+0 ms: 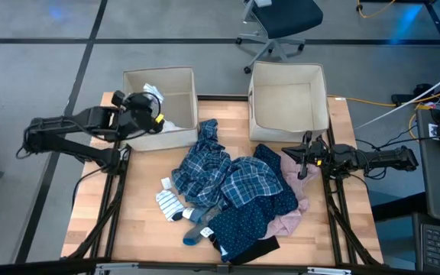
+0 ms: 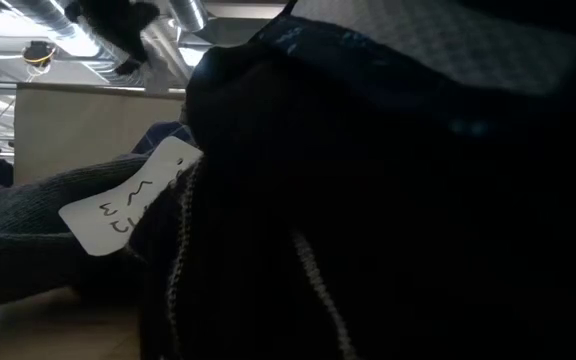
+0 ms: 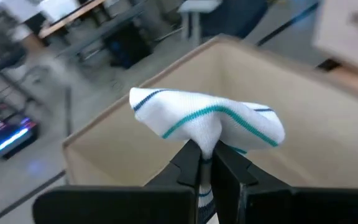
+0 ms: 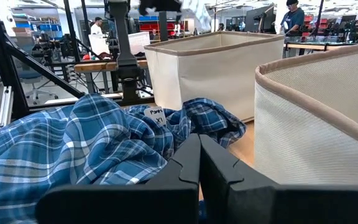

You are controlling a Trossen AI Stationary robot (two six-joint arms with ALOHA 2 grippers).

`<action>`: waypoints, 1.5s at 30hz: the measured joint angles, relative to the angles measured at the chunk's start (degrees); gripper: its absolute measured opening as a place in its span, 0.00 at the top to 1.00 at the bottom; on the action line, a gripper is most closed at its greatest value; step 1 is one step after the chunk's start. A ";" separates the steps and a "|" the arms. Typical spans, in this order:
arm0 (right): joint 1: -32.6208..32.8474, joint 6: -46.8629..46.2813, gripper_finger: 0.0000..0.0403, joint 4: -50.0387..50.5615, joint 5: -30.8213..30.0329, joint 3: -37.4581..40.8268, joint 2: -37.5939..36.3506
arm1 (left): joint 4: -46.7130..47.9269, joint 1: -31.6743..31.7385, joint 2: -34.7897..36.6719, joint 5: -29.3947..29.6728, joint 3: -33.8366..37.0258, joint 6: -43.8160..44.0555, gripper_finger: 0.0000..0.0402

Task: Sort clothes
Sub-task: Put the white patterned sock into the left laundry bin

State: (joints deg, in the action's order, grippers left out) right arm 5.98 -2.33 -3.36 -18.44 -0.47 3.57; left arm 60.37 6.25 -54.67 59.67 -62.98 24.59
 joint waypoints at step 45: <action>0.00 -0.26 0.99 0.00 0.00 0.02 0.02 | -19.50 -10.60 -5.67 -58.62 2.38 0.93 0.43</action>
State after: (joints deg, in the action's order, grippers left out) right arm 5.98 -2.59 -3.36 -18.44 -0.45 3.60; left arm 40.86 -4.35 -60.34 1.04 -60.60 25.52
